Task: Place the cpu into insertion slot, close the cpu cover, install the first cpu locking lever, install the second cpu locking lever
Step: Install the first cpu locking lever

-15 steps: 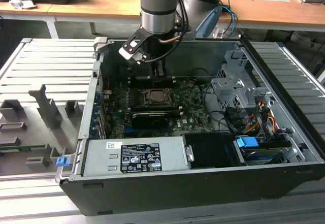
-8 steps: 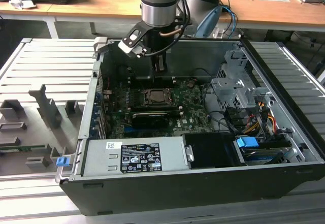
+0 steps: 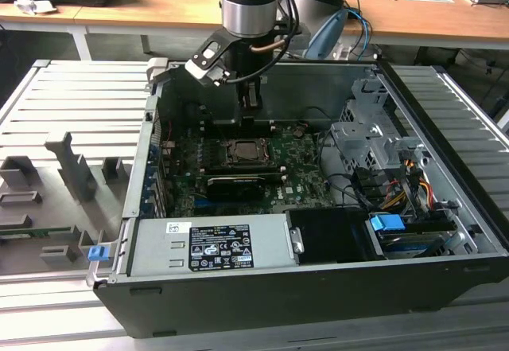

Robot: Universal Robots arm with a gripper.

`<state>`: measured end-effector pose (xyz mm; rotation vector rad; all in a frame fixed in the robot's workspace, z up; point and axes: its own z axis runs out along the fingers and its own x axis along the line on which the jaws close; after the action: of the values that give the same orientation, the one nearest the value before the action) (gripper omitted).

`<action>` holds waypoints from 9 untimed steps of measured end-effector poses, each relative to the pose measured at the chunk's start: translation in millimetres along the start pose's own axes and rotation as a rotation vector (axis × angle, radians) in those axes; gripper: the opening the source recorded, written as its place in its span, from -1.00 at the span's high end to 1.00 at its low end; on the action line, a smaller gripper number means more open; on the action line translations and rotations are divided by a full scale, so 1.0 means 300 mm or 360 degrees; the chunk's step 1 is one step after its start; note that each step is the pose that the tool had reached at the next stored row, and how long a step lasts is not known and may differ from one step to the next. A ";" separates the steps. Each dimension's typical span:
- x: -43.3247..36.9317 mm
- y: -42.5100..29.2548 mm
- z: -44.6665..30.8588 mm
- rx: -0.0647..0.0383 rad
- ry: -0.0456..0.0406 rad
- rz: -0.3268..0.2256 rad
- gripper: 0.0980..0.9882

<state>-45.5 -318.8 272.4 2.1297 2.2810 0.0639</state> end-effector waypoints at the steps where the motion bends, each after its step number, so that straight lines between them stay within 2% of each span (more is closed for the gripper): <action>1: 0.000 0.000 0.000 0.0000 -0.0001 -0.0001 0.98; 5: 0.000 0.000 0.000 0.0001 0.0000 -0.0033 0.98; 9: 0.000 0.000 0.000 0.0002 0.0004 -0.0110 0.98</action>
<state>-45.4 -318.8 272.5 2.0500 2.3544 0.0642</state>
